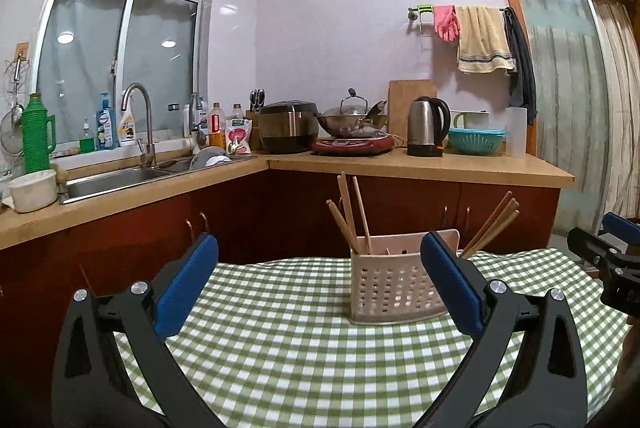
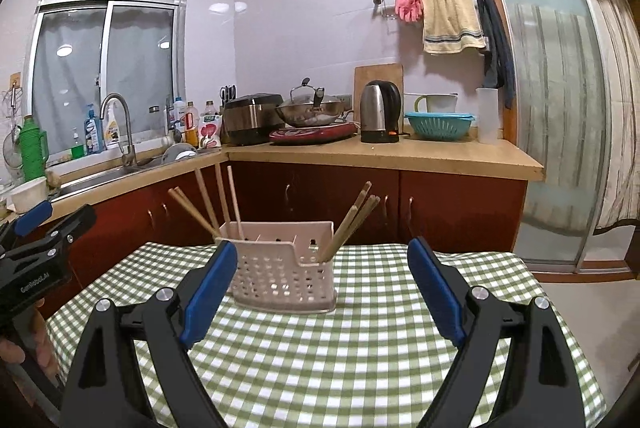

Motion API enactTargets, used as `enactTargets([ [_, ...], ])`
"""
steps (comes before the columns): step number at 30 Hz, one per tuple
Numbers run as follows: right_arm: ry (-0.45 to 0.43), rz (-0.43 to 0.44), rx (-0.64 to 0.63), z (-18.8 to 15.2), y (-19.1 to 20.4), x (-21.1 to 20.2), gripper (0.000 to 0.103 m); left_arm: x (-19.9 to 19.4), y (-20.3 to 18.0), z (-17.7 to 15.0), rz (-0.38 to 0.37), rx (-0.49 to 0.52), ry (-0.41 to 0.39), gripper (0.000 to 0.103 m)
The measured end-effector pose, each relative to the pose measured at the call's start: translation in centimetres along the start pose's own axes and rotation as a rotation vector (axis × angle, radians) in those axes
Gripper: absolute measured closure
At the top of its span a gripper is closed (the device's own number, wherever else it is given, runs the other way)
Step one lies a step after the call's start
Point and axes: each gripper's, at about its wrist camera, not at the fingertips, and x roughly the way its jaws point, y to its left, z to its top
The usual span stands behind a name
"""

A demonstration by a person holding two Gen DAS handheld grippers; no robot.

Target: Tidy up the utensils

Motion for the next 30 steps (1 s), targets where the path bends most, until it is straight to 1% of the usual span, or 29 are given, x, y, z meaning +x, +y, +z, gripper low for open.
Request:
enactTargets([
  [8, -0.024, -0.002, -0.011, -0.1, 0.5, -3.6, 0.019, -4.2, 0.6, 0.1, 0.019, 0.001, -0.036, 0.004],
  [14, -0.034, -0.006, -0.013, -0.2, 0.5, -5.3, 0.019, -6.2, 0.7, 0.2, 0.034, 0.001, -0.057, 0.004],
  [22, -0.046, -0.007, -0.014, -0.3, 0.5, -6.5, 0.019, -7.4, 1.1, 0.3, 0.039, -0.007, -0.07, 0.004],
  [30, -0.049, -0.007, -0.014, -0.4, 0.5, -6.6, 0.018, -8.0, 1.3, 0.1, 0.044, -0.008, -0.068, 0.004],
])
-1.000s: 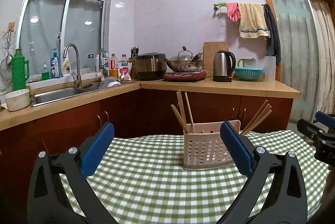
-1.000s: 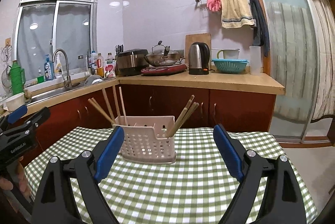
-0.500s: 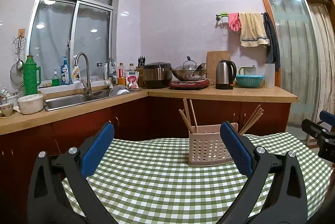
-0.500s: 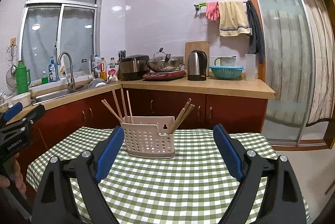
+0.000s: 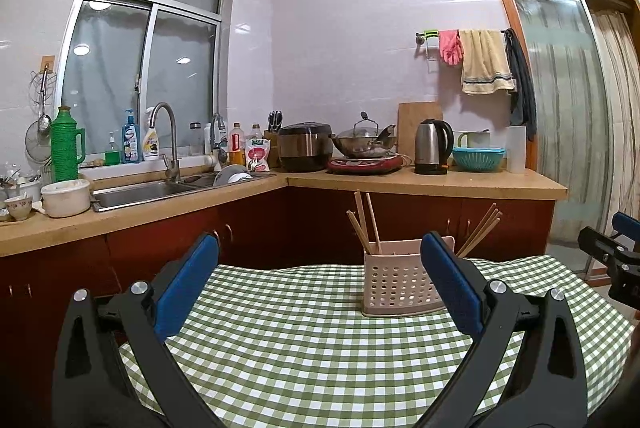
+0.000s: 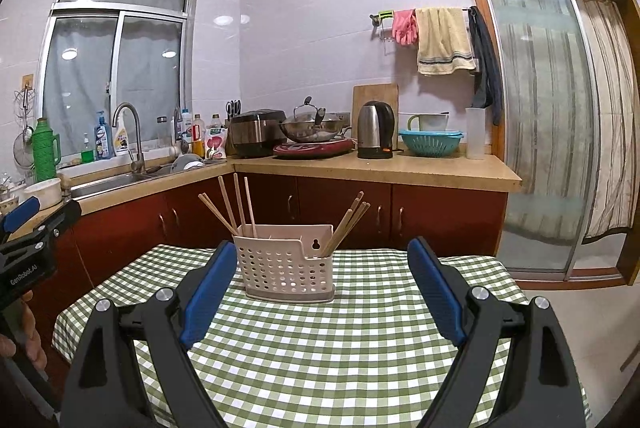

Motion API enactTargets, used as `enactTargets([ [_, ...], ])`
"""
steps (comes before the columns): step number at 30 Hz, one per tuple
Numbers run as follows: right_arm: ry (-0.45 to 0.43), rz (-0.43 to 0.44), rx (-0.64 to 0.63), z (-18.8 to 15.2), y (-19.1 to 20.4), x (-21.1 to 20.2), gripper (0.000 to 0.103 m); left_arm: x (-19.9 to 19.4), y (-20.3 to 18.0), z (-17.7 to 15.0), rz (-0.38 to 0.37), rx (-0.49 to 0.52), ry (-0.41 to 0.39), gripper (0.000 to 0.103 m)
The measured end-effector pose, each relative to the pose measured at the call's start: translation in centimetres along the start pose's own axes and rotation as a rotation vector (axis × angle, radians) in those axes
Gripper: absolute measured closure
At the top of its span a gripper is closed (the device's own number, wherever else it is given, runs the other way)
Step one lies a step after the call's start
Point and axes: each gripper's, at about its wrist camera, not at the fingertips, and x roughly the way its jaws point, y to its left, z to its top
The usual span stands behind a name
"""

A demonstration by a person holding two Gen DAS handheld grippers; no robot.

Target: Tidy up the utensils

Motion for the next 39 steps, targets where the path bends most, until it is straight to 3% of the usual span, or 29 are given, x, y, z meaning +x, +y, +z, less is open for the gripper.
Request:
enactTargets([
  [39, -0.002, -0.003, -0.003, 0.13, 0.09, -0.37, 0.018, 0.41, 0.79, -0.31, 0.011, -0.01, 0.011, 0.004],
])
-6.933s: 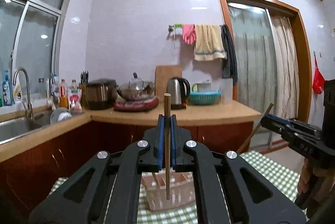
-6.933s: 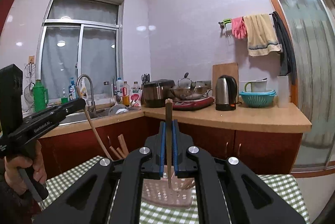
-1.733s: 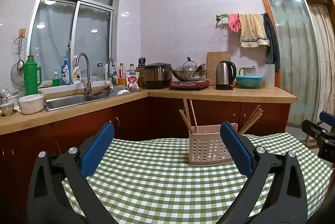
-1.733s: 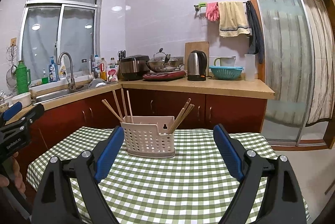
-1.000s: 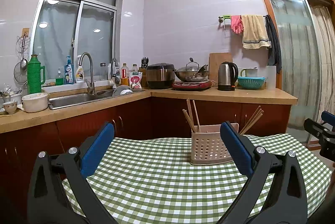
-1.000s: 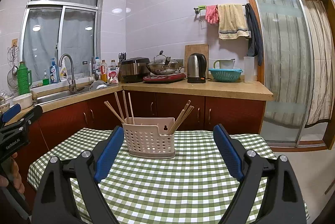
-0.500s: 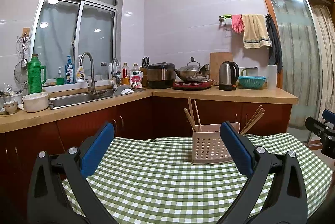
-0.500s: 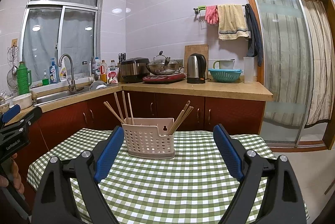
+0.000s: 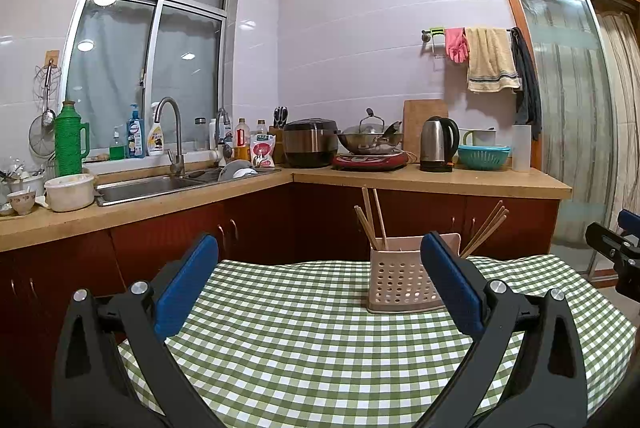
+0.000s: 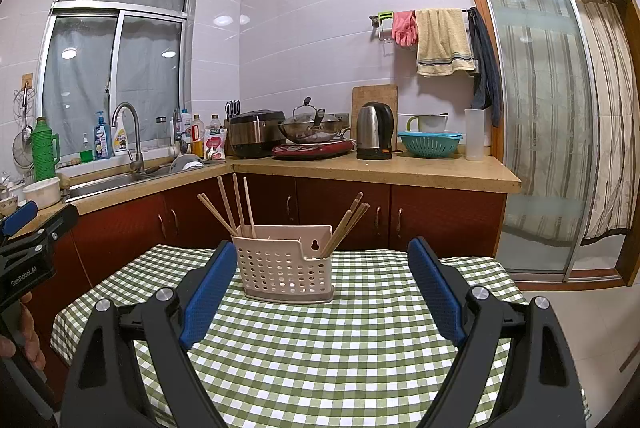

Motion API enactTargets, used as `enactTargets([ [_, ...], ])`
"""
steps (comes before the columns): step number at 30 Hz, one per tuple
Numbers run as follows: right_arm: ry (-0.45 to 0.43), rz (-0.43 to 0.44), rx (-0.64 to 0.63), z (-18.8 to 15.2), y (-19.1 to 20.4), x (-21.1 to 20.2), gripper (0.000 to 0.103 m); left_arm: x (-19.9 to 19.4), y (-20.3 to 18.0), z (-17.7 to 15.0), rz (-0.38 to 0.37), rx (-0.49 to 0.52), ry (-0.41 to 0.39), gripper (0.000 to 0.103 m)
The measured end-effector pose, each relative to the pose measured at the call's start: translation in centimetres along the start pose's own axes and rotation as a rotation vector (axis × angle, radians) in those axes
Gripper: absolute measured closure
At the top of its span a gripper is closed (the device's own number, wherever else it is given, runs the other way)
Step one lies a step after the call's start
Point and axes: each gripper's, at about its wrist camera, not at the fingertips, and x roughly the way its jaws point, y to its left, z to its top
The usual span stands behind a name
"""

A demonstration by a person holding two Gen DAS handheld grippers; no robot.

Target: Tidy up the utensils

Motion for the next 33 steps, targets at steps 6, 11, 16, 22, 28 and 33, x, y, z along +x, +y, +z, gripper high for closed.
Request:
enactTargets([
  [6, 0.001, 0.001, 0.0, 0.0, 0.0, 0.0, 0.018, 0.0, -0.1, -0.1, 0.006, 0.004, -0.001, 0.004],
  [11, 0.004, 0.002, -0.002, 0.1, 0.1, 0.0, 0.018, 0.2, 0.0, -0.2, -0.002, -0.009, 0.008, 0.004],
  [16, 0.011, 0.003, -0.004, 0.1, 0.1, 0.1, 0.018, 0.5, 0.3, -0.4, 0.0, -0.031, 0.017, 0.004],
  [22, 0.016, 0.004, -0.005, -0.1, 0.2, 0.4, 0.018, 0.4, 0.5, -0.4, 0.001, -0.031, -0.003, 0.004],
  [28, 0.023, 0.001, -0.006, -0.3, 0.3, 0.8, 0.018, 0.6, 0.5, -0.4, -0.005, -0.028, -0.011, 0.004],
  [33, 0.037, -0.002, -0.003, -0.6, 0.1, 1.4, 0.018, 1.3, 0.8, -0.7, -0.018, -0.043, 0.017, 0.004],
])
